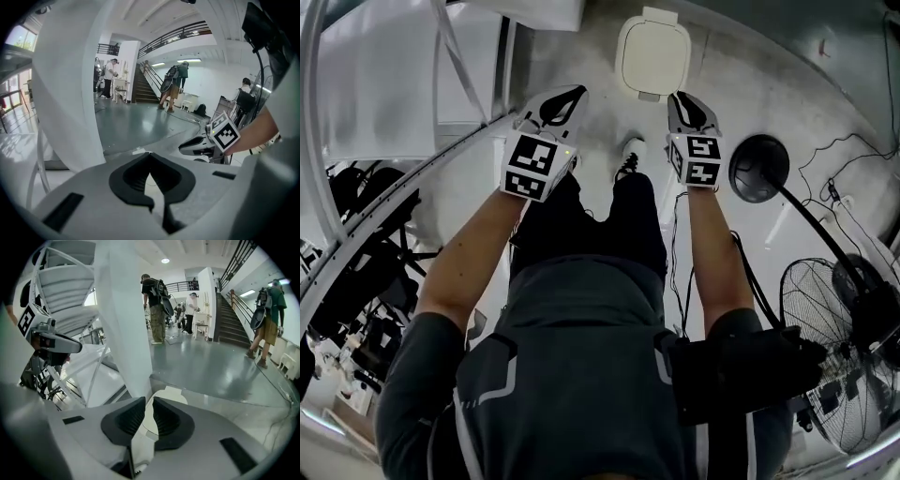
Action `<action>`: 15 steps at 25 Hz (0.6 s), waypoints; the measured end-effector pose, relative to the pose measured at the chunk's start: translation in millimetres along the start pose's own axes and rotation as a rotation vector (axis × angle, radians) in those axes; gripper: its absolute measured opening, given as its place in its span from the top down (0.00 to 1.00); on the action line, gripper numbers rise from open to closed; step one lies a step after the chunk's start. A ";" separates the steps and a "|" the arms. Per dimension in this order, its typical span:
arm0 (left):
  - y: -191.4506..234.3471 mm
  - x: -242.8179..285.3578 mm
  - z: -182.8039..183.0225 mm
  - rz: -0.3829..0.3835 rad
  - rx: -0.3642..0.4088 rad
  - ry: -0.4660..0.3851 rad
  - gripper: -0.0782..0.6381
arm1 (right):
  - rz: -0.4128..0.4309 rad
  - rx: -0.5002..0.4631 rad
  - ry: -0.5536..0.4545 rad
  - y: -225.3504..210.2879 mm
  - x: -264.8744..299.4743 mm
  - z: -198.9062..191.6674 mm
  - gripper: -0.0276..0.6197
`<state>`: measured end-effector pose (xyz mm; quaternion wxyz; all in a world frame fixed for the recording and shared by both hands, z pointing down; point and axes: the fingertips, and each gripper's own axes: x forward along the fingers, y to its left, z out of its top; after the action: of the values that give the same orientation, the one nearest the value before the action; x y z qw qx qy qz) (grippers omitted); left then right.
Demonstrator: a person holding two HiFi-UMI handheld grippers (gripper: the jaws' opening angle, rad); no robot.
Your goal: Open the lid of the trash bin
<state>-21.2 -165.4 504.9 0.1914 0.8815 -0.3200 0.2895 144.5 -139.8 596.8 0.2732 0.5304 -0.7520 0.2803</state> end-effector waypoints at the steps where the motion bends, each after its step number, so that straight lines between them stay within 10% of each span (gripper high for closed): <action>1: 0.9 3.8 -7.2 0.006 -0.005 0.005 0.88 | 0.003 0.004 0.009 0.5 6.0 -8.0 0.84; 15: 11.0 47.5 -82.7 -0.008 -0.090 0.049 0.88 | -0.011 0.085 0.158 2.9 87.2 -123.4 0.90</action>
<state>-30.9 -151.7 599.4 0.2400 0.8660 -0.3243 0.2955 130.6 -107.4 743.8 0.3105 0.5220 -0.7125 0.3514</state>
